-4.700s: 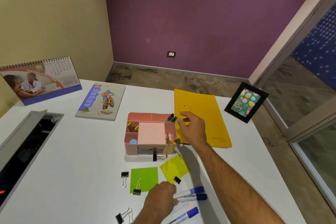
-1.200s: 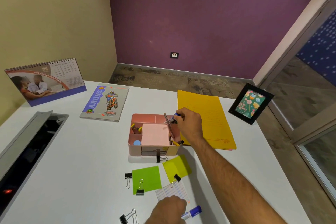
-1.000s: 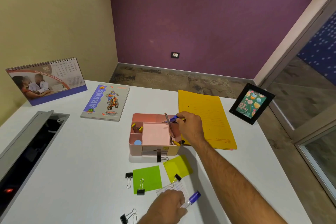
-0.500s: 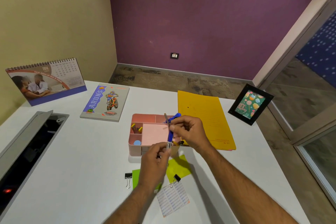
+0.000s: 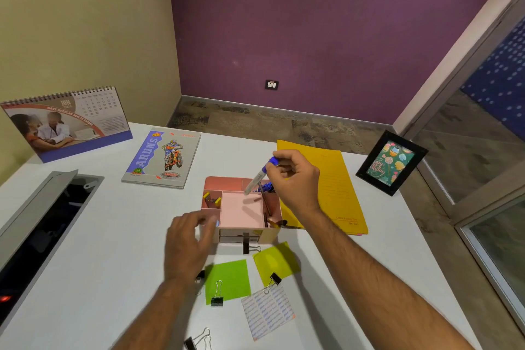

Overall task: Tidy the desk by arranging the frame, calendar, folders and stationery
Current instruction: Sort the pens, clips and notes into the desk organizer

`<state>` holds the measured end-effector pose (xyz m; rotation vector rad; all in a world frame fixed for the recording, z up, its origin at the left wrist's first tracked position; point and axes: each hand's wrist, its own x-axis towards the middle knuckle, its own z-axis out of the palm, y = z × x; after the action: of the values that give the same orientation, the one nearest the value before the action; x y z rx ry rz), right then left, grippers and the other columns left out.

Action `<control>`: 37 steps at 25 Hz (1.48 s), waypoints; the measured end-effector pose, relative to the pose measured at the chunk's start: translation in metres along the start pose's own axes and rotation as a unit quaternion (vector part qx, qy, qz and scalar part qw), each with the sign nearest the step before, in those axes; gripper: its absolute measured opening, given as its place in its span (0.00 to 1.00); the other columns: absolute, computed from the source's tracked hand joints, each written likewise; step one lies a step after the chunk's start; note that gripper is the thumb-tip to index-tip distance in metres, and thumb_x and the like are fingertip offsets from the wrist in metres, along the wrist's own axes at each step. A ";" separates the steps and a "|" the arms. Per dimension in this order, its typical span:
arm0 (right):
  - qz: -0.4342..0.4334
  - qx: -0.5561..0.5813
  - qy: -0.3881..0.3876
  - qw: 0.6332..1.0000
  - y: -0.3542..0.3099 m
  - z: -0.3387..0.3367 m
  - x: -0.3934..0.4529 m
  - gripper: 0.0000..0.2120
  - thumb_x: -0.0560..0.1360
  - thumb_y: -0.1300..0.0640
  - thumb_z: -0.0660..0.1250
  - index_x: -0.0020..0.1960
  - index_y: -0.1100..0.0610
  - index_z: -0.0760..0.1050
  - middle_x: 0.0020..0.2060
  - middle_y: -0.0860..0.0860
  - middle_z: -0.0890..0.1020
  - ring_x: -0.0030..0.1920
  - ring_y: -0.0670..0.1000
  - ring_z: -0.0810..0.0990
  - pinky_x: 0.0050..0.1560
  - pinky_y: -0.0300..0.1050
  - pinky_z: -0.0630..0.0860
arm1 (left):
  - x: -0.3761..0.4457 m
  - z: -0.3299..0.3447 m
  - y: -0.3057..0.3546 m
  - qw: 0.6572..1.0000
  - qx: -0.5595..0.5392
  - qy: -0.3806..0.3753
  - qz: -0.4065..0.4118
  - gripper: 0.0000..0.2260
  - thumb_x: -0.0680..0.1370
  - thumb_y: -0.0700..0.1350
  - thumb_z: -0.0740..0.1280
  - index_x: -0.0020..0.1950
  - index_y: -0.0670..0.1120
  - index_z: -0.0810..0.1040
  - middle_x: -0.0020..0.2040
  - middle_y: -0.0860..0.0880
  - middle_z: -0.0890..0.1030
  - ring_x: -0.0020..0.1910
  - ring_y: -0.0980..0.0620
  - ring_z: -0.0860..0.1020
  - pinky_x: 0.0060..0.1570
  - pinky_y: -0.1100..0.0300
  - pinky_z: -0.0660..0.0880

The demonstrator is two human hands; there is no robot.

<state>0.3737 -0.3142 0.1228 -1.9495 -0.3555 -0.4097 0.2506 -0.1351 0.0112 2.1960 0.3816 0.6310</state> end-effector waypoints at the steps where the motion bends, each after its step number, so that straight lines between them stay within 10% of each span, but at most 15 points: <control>1: -0.018 -0.014 0.012 1.000 0.001 0.002 0.004 0.10 0.71 0.62 0.73 0.52 0.58 0.80 0.40 0.45 0.82 0.38 0.41 0.81 0.37 0.33 0.79 | -0.003 -0.007 -0.016 0.999 0.051 -0.007 0.012 0.14 0.75 0.58 0.60 0.47 0.50 0.79 0.42 0.54 0.80 0.45 0.47 0.75 0.46 0.50 0.72; 13: 0.018 -0.191 -0.093 0.977 0.025 0.052 0.009 0.09 0.76 0.58 0.68 0.56 0.57 0.79 0.51 0.52 0.85 0.51 0.50 0.82 0.50 0.39 0.76 | -0.064 -0.009 -0.115 0.921 0.347 -0.177 -0.023 0.31 0.80 0.63 0.44 0.73 0.47 0.70 0.75 0.44 0.69 0.74 0.44 0.65 0.70 0.38 0.56; 26: 0.023 -0.288 -0.131 0.948 0.043 0.066 0.001 0.09 0.74 0.54 0.66 0.44 0.56 0.83 0.41 0.50 0.85 0.49 0.52 0.78 0.52 0.51 0.76 | -0.064 -0.009 -0.113 0.925 0.335 -0.177 -0.023 0.32 0.80 0.63 0.43 0.75 0.48 0.67 0.76 0.46 0.66 0.75 0.45 0.64 0.72 0.37 0.55; 32: 0.011 -0.320 -0.141 0.937 0.049 0.063 -0.010 0.18 0.74 0.42 0.60 0.49 0.50 0.84 0.68 0.50 0.76 0.72 0.54 0.64 0.69 0.57 0.61 | -0.065 -0.009 -0.115 0.924 0.337 -0.182 -0.021 0.32 0.80 0.63 0.42 0.75 0.48 0.66 0.77 0.45 0.65 0.75 0.45 0.63 0.72 0.36 0.55; 37: -0.006 -0.271 -0.080 0.959 0.045 0.050 -0.025 0.14 0.73 0.46 0.65 0.53 0.52 0.82 0.65 0.51 0.78 0.68 0.54 0.68 0.65 0.55 0.65 | -0.065 -0.007 -0.118 0.924 0.338 -0.181 -0.018 0.32 0.80 0.63 0.42 0.76 0.48 0.66 0.77 0.45 0.65 0.75 0.45 0.63 0.71 0.36 0.56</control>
<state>0.3763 -0.2871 0.0562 -2.5269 -0.3861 -0.3849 0.1851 -0.0859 -0.0962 2.8816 0.4903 0.0456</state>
